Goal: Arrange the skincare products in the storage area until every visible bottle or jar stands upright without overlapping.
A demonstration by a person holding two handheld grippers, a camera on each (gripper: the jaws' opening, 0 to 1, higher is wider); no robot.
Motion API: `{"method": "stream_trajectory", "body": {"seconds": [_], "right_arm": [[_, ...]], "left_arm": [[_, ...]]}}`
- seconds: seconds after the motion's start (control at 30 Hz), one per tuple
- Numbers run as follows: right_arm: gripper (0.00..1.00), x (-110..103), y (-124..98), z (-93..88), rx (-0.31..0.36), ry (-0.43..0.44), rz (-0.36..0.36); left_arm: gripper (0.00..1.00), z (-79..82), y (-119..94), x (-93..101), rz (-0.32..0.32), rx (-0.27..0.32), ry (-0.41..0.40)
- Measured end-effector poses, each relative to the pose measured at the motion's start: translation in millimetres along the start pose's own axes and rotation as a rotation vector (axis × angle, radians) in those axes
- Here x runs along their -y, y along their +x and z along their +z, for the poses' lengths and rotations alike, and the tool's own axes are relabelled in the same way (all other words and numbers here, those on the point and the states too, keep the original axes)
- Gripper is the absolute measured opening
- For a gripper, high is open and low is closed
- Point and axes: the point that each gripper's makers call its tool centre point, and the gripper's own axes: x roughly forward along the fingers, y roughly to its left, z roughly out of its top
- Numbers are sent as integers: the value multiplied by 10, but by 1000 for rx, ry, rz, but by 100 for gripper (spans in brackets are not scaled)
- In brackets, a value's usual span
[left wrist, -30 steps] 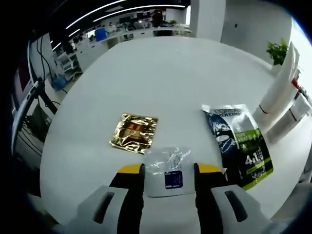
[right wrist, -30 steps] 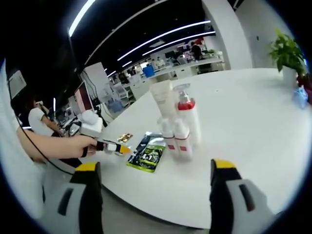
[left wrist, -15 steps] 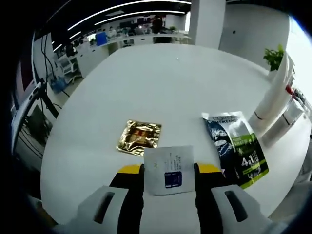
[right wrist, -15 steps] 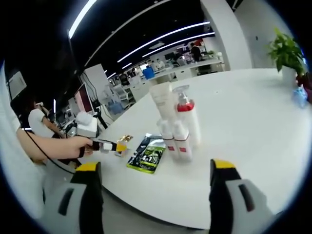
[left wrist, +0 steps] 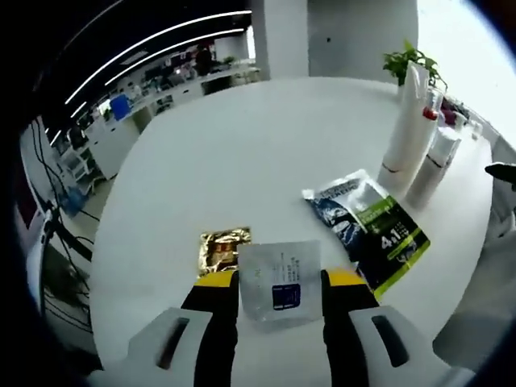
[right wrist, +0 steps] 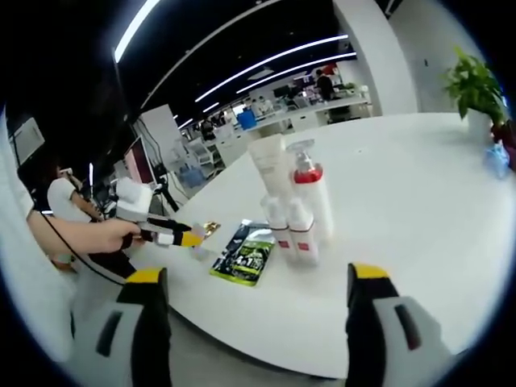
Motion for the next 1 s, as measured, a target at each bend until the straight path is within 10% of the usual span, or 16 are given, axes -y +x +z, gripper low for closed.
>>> {"method": "stream_trajectory", "body": {"seconds": [0.63,1.0], "right_arm": [[93,-8,9,-21,-14,-16,-2],[93,32,3,-17,-11,-17,-24]], "left_arm": [[37,-131,38,222,-325,-183,503],[36,-171,161,334,-415,-241,640]]}}
